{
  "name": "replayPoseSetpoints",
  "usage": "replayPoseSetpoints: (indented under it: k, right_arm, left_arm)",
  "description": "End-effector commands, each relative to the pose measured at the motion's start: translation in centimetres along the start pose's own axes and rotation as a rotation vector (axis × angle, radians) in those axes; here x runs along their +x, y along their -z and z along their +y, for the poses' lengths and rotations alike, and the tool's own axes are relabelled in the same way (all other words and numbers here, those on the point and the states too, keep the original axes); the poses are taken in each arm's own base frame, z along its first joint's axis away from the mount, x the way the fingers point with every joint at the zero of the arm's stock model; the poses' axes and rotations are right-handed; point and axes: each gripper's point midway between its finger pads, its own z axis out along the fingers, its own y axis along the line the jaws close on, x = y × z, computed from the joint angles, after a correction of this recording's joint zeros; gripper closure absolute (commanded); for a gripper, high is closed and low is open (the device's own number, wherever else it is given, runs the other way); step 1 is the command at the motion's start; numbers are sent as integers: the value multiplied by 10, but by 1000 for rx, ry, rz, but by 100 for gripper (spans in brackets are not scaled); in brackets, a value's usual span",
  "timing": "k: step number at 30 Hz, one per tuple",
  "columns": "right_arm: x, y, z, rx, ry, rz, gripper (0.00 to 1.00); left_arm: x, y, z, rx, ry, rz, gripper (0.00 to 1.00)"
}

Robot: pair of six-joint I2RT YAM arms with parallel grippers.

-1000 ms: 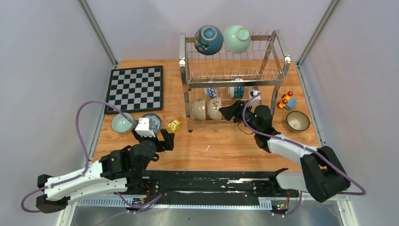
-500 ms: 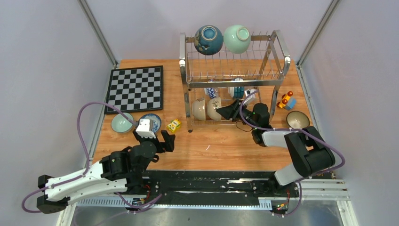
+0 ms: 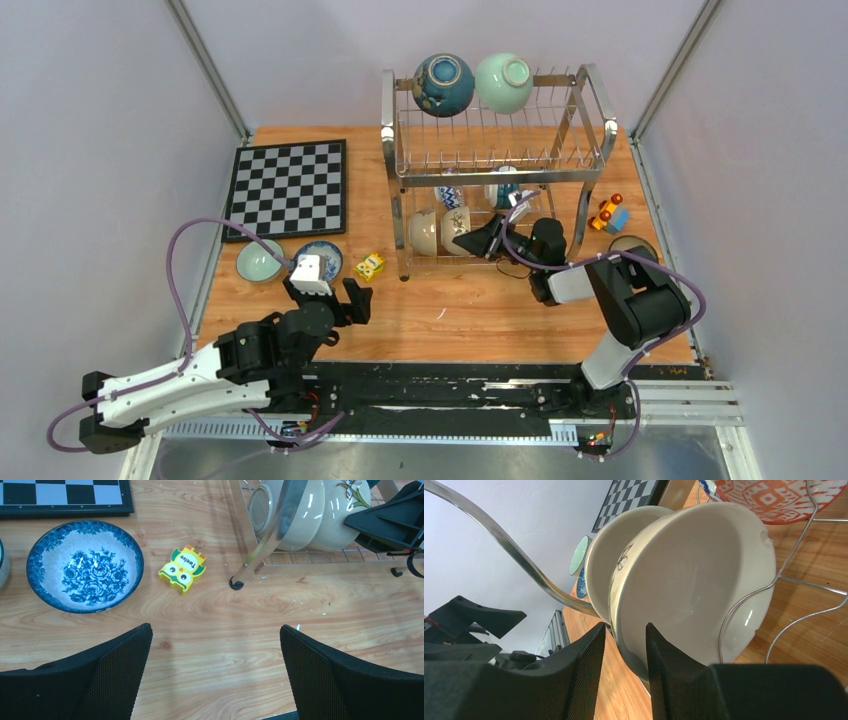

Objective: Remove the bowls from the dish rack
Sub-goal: Pick up the bowl from the dish rack.

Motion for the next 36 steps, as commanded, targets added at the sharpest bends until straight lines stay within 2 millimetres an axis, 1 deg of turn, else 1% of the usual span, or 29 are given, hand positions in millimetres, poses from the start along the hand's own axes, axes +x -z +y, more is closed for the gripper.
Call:
replayPoseSetpoints:
  k: [1,8,15,21,26,30,36]
  right_arm:
    - [-16,-4,15,-87,27,-25,62]
    - [-17,-6,16,-110,11,-23,67]
    - [-18,-5,16,-123,0,-24,79]
    - [-19,-4,17,-143,-5,-24,100]
    - [-21,-5,19,-181,-24,-32,100]
    - [-25,-4,25,-222,-47,-55,100]
    - [-31,-6,31,-235,-52,-73,100]
  left_arm:
    - [-1,-1,2,-8,18,-18,0]
    - [0,-2,1,-9,9,-20,0]
    - [0,-4,-1,-13,0,-18,0]
    - [2,-6,-5,-11,-12,-10,0]
    - [4,-8,-6,-13,-25,-2,0]
    - [4,-7,-6,-14,-24,-1,0]
    - [3,-7,-6,-15,-13,-6,0]
